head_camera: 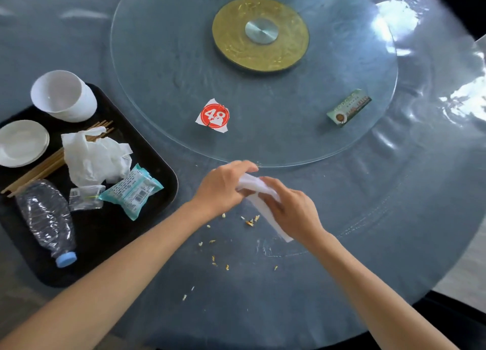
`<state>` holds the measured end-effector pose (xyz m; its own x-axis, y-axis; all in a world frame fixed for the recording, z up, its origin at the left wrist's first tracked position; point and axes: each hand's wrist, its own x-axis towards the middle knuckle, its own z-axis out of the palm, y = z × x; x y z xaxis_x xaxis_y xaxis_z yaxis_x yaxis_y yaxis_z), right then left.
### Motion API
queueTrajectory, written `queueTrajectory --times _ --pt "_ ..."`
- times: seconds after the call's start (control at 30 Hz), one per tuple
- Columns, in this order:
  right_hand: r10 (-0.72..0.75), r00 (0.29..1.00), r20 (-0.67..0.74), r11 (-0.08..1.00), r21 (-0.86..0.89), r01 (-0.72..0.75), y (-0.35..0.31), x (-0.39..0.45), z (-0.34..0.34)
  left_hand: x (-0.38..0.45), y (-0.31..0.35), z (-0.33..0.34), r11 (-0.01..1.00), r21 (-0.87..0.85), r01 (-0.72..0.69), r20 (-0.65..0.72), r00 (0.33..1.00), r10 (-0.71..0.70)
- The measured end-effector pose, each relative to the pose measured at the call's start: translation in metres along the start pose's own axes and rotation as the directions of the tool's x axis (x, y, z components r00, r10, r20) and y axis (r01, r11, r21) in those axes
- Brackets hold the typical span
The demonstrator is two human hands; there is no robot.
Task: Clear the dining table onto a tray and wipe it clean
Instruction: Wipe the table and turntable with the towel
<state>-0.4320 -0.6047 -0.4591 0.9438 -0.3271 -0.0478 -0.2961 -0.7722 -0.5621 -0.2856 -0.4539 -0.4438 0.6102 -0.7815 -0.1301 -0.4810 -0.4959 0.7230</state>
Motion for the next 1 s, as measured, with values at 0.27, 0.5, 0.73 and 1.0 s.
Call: queueTrajectory --times 0.27,0.5,0.73,1.0 --pt "0.538 0.840 0.070 0.788 0.312 -0.531 0.105 -0.029 -0.010 0.026 0.016 0.075 0.983 0.181 -0.011 0.186 0.982 -0.024" --pt "0.381 0.917 -0.120 0.915 -0.095 -0.393 0.109 -0.036 0.001 0.016 -0.016 0.091 0.880 0.475 -0.016 0.183 0.980 -0.081" --pt "0.242 0.969 -0.050 0.908 -0.339 -0.244 0.096 -0.028 0.041 0.005 -0.038 0.083 0.849 0.524 0.071 0.087 0.987 -0.136" --pt "0.320 0.942 -0.097 0.892 -0.305 -0.334 0.055 0.022 0.070 -0.005 -0.060 0.065 0.853 0.493 0.173 0.001 0.980 -0.199"
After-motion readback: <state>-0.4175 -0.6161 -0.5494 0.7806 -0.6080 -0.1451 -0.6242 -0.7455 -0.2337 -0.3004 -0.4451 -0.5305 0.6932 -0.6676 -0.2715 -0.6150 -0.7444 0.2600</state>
